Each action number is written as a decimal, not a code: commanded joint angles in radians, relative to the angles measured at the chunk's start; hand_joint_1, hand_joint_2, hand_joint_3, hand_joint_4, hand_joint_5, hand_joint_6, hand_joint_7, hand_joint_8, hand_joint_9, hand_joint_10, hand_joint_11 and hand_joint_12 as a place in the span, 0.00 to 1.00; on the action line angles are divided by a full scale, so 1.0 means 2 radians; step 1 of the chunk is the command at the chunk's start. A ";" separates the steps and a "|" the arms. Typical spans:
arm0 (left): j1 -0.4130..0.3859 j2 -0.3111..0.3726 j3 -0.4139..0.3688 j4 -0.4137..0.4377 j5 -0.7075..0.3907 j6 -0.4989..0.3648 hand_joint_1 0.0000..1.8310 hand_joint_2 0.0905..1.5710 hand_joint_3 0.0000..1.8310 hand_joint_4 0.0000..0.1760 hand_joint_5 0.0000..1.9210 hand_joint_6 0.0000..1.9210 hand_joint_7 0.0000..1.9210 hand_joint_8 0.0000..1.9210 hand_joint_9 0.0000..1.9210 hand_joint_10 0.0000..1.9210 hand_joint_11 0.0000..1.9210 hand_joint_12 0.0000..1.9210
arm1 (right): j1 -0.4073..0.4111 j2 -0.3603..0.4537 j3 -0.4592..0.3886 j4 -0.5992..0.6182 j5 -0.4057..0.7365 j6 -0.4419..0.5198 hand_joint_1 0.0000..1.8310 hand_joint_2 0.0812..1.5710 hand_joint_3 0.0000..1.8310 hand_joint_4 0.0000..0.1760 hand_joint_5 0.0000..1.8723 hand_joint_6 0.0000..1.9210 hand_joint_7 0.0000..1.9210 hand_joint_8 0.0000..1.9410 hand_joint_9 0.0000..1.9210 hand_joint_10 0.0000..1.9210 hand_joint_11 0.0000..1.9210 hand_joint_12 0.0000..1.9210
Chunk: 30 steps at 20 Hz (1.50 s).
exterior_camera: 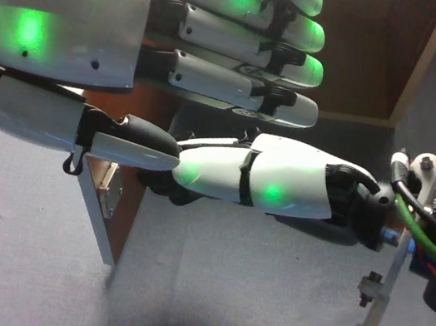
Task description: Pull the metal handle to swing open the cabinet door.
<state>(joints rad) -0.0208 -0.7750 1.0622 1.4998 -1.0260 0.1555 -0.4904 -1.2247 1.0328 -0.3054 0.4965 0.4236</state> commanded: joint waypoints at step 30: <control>-0.004 0.003 0.000 -0.049 -0.012 0.004 0.00 1.00 0.04 0.00 0.16 0.00 0.17 0.00 0.16 0.00 0.00 0.37 | -0.026 0.049 0.073 0.007 0.047 0.003 0.00 1.00 0.01 0.00 0.20 0.00 0.20 0.00 0.18 0.00 0.00 0.49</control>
<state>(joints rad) -0.0208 -0.7750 1.0622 1.5002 -1.0256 0.1555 -0.5465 -1.1313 1.1885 -0.3126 0.4770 0.4206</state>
